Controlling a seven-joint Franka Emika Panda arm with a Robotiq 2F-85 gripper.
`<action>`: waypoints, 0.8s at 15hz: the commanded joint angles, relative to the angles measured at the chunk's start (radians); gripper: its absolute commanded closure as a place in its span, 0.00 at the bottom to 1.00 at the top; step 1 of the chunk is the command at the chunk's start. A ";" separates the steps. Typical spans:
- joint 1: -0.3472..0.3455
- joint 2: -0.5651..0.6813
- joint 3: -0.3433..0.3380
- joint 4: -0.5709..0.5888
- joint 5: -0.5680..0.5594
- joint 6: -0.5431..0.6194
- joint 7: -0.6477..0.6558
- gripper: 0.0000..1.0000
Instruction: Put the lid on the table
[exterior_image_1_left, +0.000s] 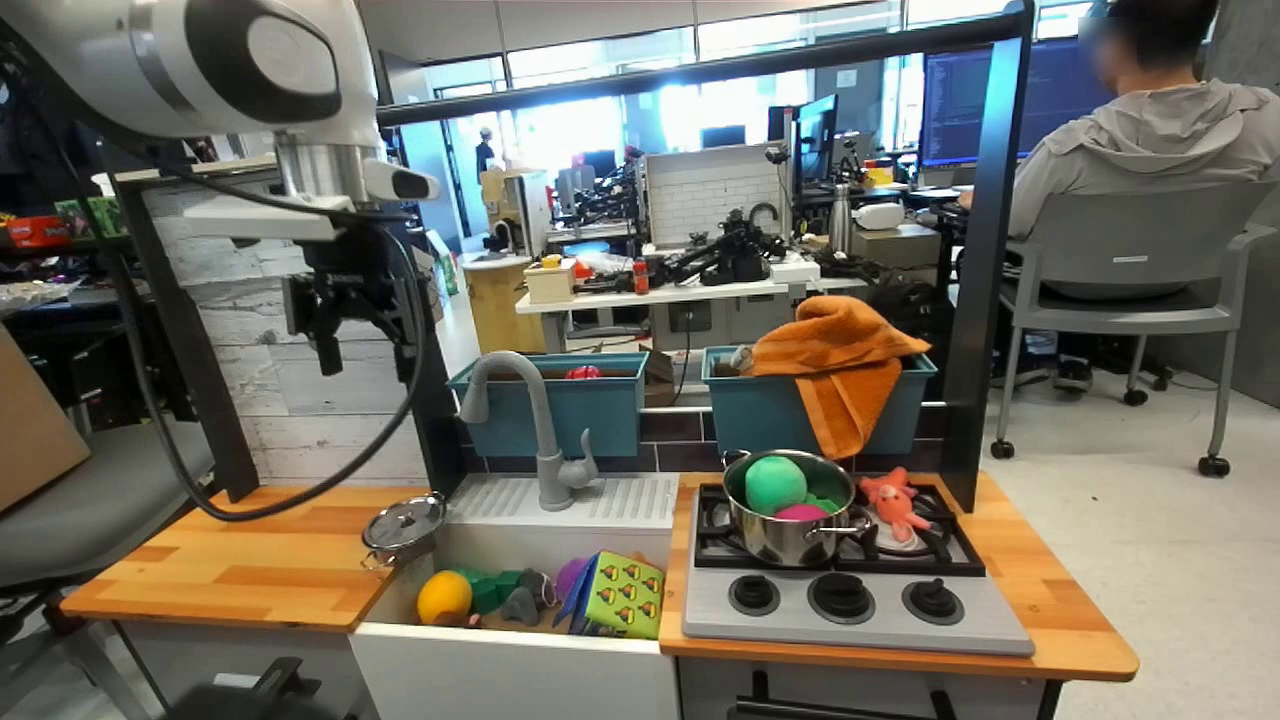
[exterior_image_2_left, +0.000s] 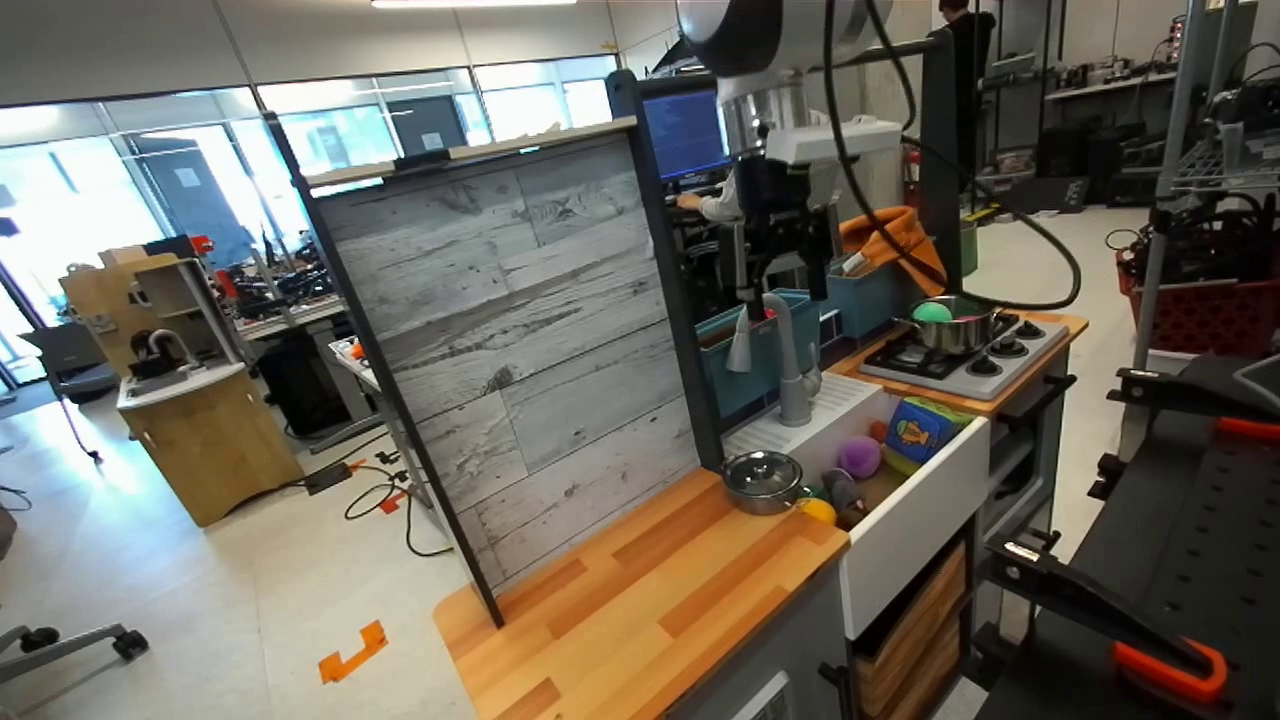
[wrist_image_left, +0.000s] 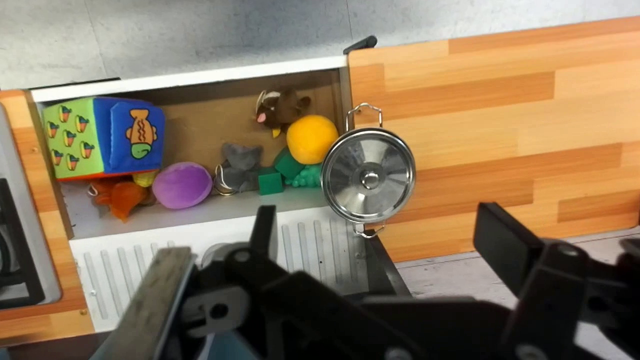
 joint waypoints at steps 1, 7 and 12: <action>-0.017 0.191 0.024 0.172 0.032 0.045 -0.013 0.00; -0.010 0.394 0.049 0.296 0.038 0.103 0.000 0.00; -0.010 0.507 0.054 0.408 0.043 0.086 0.013 0.00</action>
